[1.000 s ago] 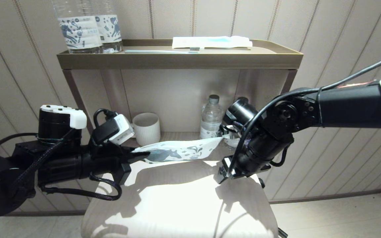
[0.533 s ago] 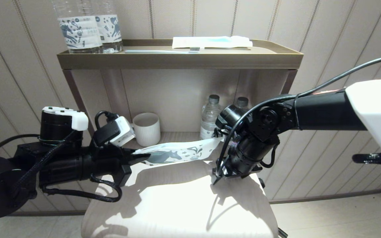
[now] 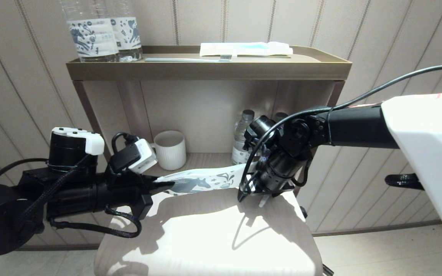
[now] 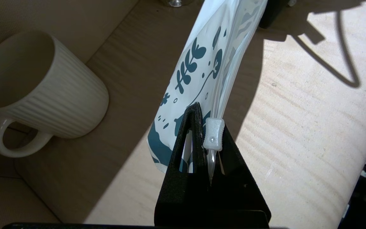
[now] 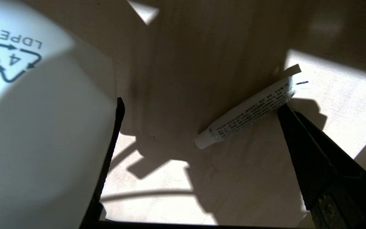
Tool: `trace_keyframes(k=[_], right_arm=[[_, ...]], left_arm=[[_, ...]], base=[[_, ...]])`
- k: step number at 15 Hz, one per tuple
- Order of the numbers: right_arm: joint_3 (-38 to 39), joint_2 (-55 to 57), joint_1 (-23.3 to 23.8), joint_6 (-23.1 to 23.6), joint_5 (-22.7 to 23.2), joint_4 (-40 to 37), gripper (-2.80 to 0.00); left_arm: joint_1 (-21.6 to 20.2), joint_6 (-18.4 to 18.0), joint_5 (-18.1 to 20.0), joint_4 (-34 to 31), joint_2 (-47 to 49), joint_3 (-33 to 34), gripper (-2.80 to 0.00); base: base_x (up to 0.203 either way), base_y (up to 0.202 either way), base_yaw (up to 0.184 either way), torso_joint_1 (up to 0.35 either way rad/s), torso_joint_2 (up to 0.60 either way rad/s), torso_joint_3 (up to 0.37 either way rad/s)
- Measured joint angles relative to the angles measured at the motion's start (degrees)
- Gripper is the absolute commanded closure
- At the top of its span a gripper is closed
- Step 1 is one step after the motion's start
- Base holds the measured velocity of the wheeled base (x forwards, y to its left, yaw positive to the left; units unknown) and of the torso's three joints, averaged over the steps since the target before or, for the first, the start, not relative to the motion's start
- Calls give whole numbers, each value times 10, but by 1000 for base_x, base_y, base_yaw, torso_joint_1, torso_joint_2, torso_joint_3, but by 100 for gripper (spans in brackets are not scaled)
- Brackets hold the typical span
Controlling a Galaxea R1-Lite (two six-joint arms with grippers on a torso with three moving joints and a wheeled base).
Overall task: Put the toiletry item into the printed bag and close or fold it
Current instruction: Place the comb into the storage bag
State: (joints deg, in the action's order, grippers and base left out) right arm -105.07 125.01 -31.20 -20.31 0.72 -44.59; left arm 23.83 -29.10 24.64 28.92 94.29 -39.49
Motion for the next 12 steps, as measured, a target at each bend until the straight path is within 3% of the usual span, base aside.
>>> trace_keyframes(k=[8, 9, 12], right_arm=[[14, -9, 2, -30, -26, -2, -280], [18, -12, 3, -31, -34, -2, 0], [29, -17, 2, -31, -40, 2, 0]], left_arm=[[0, -2, 10, 1, 5, -1, 0], [0, -2, 10, 1, 5, -1, 0], [0, -2, 10, 1, 5, -1, 0]], base=[[0, 0, 0, 0, 0, 0], [0, 0, 0, 0, 0, 0], [0, 0, 0, 0, 0, 0]])
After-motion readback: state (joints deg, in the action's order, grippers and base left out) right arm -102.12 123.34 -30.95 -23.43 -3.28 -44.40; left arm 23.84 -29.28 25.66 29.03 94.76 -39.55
